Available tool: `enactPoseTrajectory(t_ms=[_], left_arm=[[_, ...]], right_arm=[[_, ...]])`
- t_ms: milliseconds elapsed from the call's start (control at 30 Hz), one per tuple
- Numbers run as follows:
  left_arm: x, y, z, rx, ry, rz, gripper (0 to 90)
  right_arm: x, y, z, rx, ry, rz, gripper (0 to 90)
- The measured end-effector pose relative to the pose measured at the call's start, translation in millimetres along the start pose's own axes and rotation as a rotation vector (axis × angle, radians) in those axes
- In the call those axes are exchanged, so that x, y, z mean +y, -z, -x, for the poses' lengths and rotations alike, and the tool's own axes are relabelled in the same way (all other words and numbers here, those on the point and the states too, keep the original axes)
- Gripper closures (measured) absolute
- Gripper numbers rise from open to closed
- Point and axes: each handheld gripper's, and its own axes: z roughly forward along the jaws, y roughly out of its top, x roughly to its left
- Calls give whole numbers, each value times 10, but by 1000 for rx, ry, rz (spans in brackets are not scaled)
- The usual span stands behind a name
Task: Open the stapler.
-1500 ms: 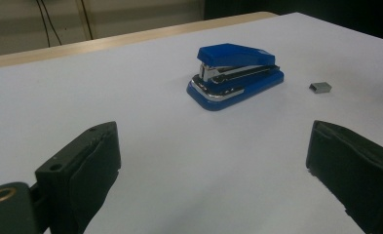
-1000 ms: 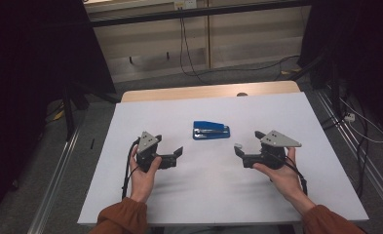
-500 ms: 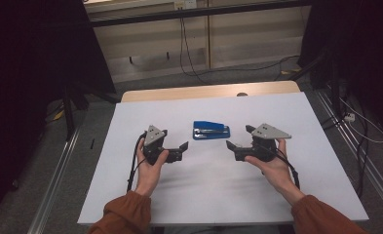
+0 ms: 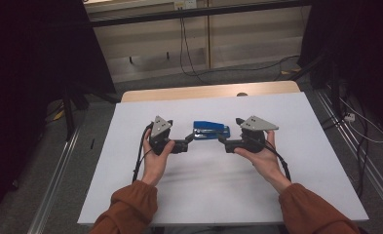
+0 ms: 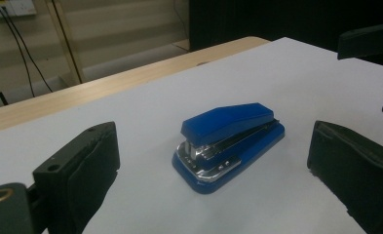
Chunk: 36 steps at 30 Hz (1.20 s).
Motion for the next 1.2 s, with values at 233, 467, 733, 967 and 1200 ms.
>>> enactPoseTrajectory(t_ms=[233, 467, 733, 967, 1200], left_arm=[[29, -236, 30, 3, -7, -19, 49], [163, -369, -55, 27, -31, 4, 49], [125, -431, -151, 62, 2, -4, 45], [73, -442, -200, 54, 18, -12, 42], [21, -481, -215, 41, 21, -35, 133]], right_arm=[[-10, -168, 21, -1, 5, -17, 116], [39, -260, 16, 7, 1, -22, 172], [10, -401, 42, 33, -35, -46, 392], [-9, -442, 38, 58, -24, -57, 663], [-36, -471, 37, 107, -29, -82, 895]])
